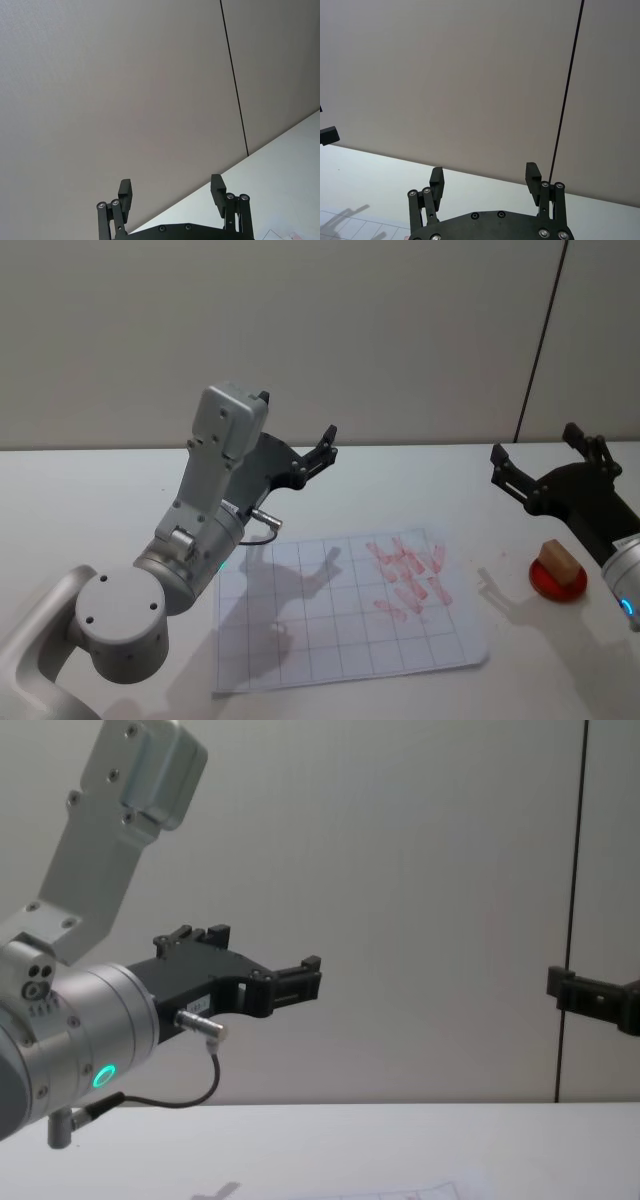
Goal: Use the one hand to pick up the stamp and affix it onto the A4 paper.
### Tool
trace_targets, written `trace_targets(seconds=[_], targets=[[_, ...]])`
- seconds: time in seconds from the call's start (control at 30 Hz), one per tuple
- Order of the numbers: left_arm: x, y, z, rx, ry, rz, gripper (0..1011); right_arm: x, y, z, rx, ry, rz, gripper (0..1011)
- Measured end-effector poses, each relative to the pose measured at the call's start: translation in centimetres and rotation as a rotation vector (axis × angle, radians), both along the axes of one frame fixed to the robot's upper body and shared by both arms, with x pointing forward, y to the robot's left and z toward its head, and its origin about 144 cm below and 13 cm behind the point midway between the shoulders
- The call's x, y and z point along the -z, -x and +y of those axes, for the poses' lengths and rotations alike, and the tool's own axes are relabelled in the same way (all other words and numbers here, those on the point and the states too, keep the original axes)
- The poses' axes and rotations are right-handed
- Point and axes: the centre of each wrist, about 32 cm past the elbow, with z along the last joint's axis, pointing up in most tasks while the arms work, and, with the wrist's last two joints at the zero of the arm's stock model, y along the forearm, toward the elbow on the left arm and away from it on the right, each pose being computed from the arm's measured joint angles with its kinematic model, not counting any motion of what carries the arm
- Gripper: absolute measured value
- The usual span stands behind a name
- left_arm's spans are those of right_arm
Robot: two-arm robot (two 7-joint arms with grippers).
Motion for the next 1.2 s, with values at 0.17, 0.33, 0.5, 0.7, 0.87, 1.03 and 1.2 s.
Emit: trace_targets(seconds=[0.17,0.33,0.5,0.7,0.87,1.03,1.2], targets=[[0.0,0.0,0.0,0.0,0.0,0.0,1001,0.0,0.0,-0.01,0.0,0.0,0.0,1001],[0.0,0.0,0.0,0.0,0.0,0.0,1001,0.0,0.0,-0.02,0.0,0.0,0.0,1001],[0.0,0.0,0.0,0.0,0.0,0.0,1001,0.0,0.0,-0.02,0.0,0.0,0.0,1001],[0.0,0.0,0.0,0.0,0.0,0.0,1001,0.0,0.0,-0.02,0.0,0.0,0.0,1001],[0.0,0.0,0.0,0.0,0.0,0.0,1002,0.01,0.0,-0.02,0.0,0.0,0.0,1001],[0.0,0.0,0.0,0.0,0.0,0.0,1001,0.02,0.05,0.02,0.001,0.0,0.002,1001],[0.0,0.0,0.0,0.0,0.0,0.0,1001,-0.23,0.38,0.2,0.01,0.005,0.01,1001]])
